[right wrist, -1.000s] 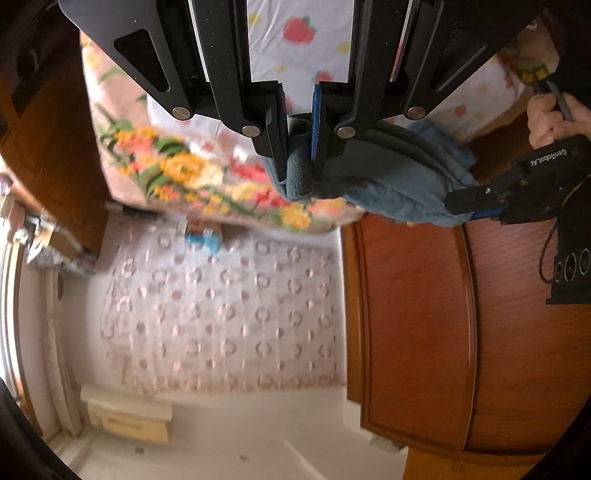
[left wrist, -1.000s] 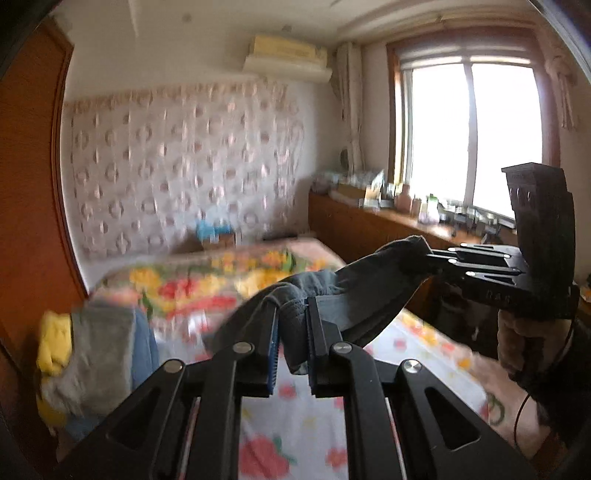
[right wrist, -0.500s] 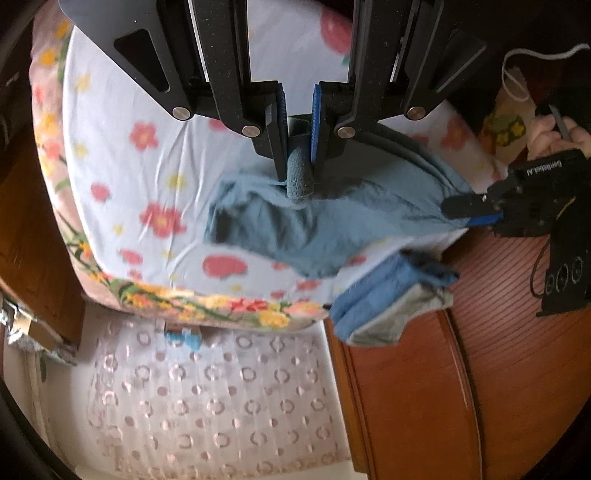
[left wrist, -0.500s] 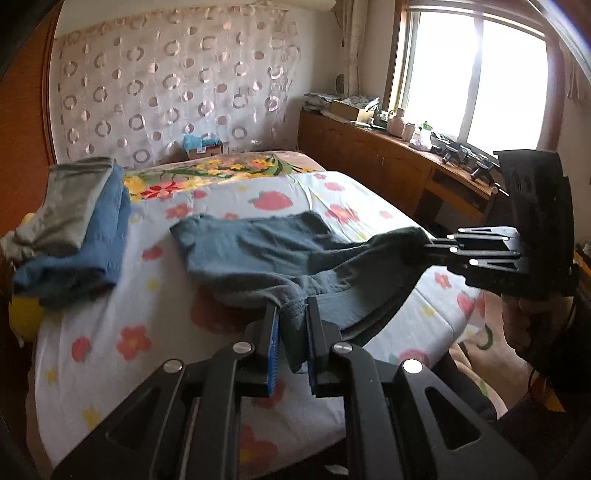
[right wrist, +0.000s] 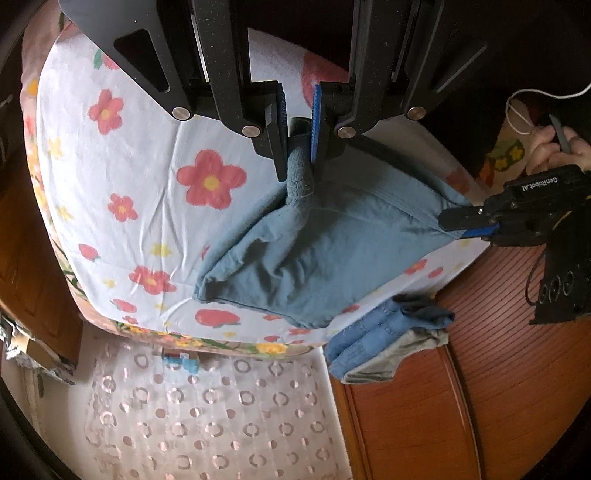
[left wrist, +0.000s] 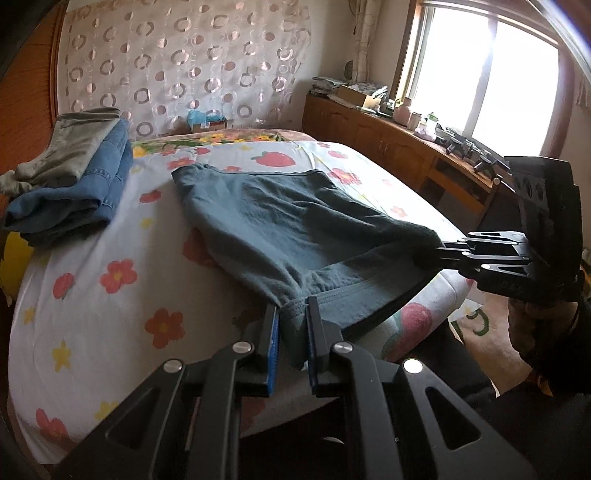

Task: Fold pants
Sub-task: 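Lower the held shorts back flat onto the sheet with both grippers, then open both grippers and release the shorts' hem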

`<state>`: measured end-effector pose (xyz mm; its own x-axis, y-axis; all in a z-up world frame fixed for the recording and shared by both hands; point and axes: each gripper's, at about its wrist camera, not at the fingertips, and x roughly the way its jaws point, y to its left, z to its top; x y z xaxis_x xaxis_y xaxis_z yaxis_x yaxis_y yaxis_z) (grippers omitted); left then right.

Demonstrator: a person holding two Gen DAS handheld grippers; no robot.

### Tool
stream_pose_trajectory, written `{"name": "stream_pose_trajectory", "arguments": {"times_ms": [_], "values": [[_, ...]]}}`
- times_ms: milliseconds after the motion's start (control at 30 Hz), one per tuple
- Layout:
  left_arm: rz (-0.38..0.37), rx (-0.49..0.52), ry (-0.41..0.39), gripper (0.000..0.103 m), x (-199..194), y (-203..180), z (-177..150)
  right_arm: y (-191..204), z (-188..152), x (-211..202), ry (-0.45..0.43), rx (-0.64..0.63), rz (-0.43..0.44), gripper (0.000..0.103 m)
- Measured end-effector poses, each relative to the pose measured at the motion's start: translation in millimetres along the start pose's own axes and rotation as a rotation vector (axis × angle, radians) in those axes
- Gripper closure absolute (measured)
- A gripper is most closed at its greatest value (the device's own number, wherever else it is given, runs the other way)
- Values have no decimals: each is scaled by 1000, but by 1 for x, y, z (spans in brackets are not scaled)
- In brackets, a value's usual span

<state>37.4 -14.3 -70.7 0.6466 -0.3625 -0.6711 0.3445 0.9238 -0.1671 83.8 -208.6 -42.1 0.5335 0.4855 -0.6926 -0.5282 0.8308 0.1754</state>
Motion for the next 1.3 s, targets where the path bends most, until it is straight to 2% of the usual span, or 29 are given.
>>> {"name": "stream_pose_trajectory", "arguments": {"times_ms": [400, 633, 733, 800, 900, 1133, 1300], "values": [[2, -18, 46, 91, 12, 2, -14, -3, -15, 9, 22, 33, -2, 94], [16, -51, 75, 84, 23, 6, -24, -5, -23, 11, 33, 56, -17, 90], [17, -58, 72, 81, 24, 8, -25, -4, -24, 11, 39, 51, -37, 83], [20, -59, 69, 77, 24, 8, -26, -4, -24, 11, 50, 50, -54, 74], [19, -66, 64, 74, 25, 11, -27, -5, -24, 3, 38, 49, -53, 73], [12, -75, 36, 74, 21, 11, -23, -20, 4, -20, -39, 30, -77, 73], [24, -75, 8, 74, 18, 14, -19, -41, 44, -3, -65, 7, -57, 73]]}}
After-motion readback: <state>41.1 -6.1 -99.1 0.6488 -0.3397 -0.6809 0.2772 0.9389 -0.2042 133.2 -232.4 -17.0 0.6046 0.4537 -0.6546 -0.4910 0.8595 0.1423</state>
